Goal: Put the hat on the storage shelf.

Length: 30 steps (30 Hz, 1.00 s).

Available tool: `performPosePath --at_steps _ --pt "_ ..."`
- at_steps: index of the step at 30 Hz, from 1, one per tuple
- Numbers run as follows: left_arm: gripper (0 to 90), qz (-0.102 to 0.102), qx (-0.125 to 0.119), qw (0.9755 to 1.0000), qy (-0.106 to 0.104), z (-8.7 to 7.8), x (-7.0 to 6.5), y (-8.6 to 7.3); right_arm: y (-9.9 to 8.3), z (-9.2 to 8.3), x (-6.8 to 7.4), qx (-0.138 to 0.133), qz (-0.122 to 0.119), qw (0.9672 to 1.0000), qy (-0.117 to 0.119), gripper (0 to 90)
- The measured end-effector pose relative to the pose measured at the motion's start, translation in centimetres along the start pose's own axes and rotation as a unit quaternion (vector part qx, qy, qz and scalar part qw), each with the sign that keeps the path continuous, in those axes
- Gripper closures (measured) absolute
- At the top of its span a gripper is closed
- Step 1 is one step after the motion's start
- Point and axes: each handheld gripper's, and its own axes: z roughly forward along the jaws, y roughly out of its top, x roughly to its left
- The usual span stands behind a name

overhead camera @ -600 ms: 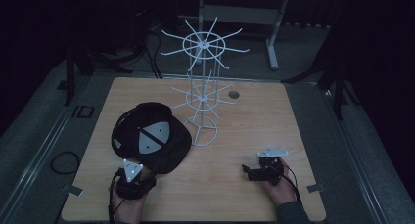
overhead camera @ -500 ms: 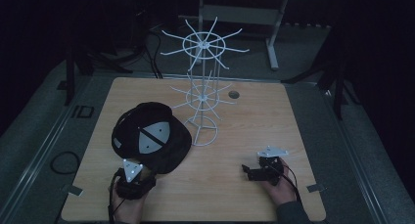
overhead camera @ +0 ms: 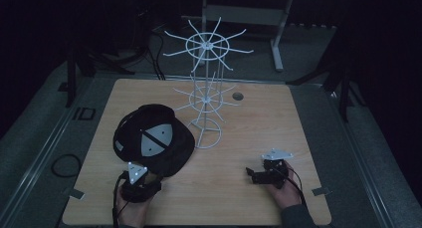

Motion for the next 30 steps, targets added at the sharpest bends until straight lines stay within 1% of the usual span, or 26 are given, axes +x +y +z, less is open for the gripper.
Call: performPosePath --at_steps 3,5,7,8,9,11,13,15,18,21,22,24,26,28,30 --pt "42.8 -0.010 0.002 0.9999 -0.007 0.4 0.1 0.1 0.0 0.0 0.0 0.000 0.000 1.0000 0.000 11.9" --pt "43.2 -0.010 0.003 0.9999 -0.006 0.6 0.0 0.1 0.0 0.0 0.0 0.000 0.000 1.0000 0.000 11.9" --pt "43.4 -0.013 0.005 0.9999 -0.010 0.9 0.0 0.2 0.0 0.0 0.0 0.000 0.000 1.0000 0.000 11.9" --pt "43.2 -0.018 0.007 0.9997 -0.014 1.2 0.1 0.3 0.0 0.0 0.0 0.000 0.000 1.0000 0.000 11.9" --pt "42.9 -0.030 0.011 0.9991 -0.026 1.4 0.2 0.3 0.0 0.0 0.0 0.000 0.000 1.0000 0.000 11.9" --pt "42.5 -0.048 0.016 0.9978 -0.043 1.7 0.3 0.3 0.0 0.0 0.0 0.000 0.000 1.0000 0.000 11.9" --pt "41.9 -0.053 0.022 0.9972 -0.049 2.1 0.5 0.5 0.0 0.0 0.0 0.000 0.000 1.0000 0.000 11.8" --pt "42.0 -0.057 0.020 0.9968 -0.052 2.2 0.5 0.7 0.0 0.0 0.0 0.000 0.000 1.0000 0.000 11.9" --pt "42.3 -0.056 0.010 0.9970 -0.053 1.9 0.6 1.2 0.0 0.0 0.0 0.000 0.000 1.0000 0.000 11.9" --pt "42.0 -0.051 -0.008 0.9974 -0.050 1.5 0.4 1.8 0.0 0.0 0.0 0.000 0.000 1.0000 0.000 11.9" --pt "42.0 -0.048 -0.012 0.9973 -0.053 1.5 0.3 1.9 0.0 0.0 0.0 0.000 0.000 1.0000 0.000 11.9" --pt "41.9 -0.045 -0.012 0.9974 -0.055 1.8 0.0 2.0 0.0 0.0 0.0 0.000 0.000 1.0000 0.000 11.9" --pt "42.0 -0.040 -0.002 0.9976 -0.057 2.7 -0.4 1.9 0.0 0.0 0.0 0.000 0.000 1.0000 0.000 11.8" --pt "42.0 -0.040 0.005 0.9975 -0.058 3.3 -0.5 2.0 0.0 0.0 0.0 0.000 0.000 1.0000 0.000 11.9" --pt "42.2 -0.040 0.004 0.9973 -0.062 3.8 -0.7 2.1 0.0 0.0 0.0 0.000 0.000 1.0000 0.000 11.8"
